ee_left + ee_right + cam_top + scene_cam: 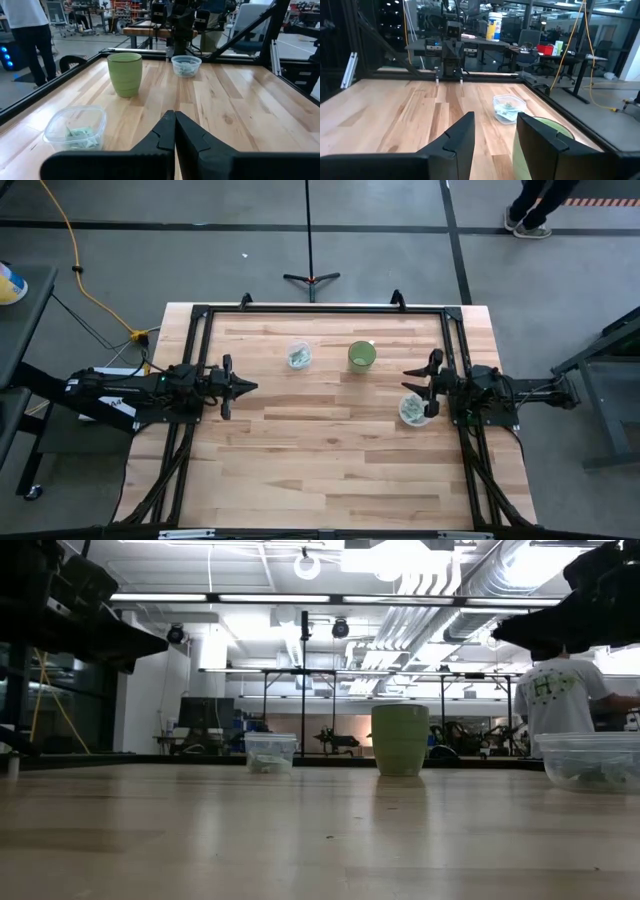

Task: Pick and place items into bin
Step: Return to Home Position

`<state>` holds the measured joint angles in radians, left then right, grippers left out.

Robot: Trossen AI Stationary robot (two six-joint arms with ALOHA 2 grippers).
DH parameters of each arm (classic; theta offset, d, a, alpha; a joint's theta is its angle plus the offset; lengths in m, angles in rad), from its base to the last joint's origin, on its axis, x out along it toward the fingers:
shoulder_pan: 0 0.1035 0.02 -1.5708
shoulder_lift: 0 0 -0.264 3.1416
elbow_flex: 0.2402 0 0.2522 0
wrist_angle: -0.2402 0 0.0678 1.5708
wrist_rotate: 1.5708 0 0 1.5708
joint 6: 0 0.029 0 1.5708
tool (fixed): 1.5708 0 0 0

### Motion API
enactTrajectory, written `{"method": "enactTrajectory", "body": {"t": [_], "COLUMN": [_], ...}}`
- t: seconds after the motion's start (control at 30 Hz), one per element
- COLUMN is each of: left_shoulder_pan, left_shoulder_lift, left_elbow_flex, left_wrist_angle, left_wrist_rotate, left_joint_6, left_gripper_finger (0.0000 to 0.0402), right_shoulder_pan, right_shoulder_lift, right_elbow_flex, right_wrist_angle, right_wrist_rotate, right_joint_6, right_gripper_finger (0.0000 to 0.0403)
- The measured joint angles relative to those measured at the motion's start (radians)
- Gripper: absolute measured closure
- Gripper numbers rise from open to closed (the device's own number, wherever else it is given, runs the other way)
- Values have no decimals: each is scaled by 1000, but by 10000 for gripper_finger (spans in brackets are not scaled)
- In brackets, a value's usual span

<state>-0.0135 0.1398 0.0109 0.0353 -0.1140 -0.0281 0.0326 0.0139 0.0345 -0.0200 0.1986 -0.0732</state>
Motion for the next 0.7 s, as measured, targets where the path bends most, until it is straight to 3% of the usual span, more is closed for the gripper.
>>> {"method": "enactTrajectory", "body": {"t": [0.27, 0.53, 0.7], "left_shoulder_pan": [0, 0, 0], "left_shoulder_lift": [0, 0, 0], "left_elbow_flex": [0, 0, 0], "left_wrist_angle": [-3, -3, -3], "left_wrist_rotate": [4, 4, 3], "left_joint_6": [47, 48, 49], "left_gripper_finger": [376, 267, 227], "right_shoulder_pan": [0, 0, 0], "right_shoulder_lift": [0, 0, 0], "right_elbow_flex": [0, 0, -1], "right_wrist_angle": [0, 0, 0], "right_wrist_rotate": [0, 0, 0], "right_joint_6": [-13, -13, -13], "right_gripper_finger": [263, 263, 263]}}
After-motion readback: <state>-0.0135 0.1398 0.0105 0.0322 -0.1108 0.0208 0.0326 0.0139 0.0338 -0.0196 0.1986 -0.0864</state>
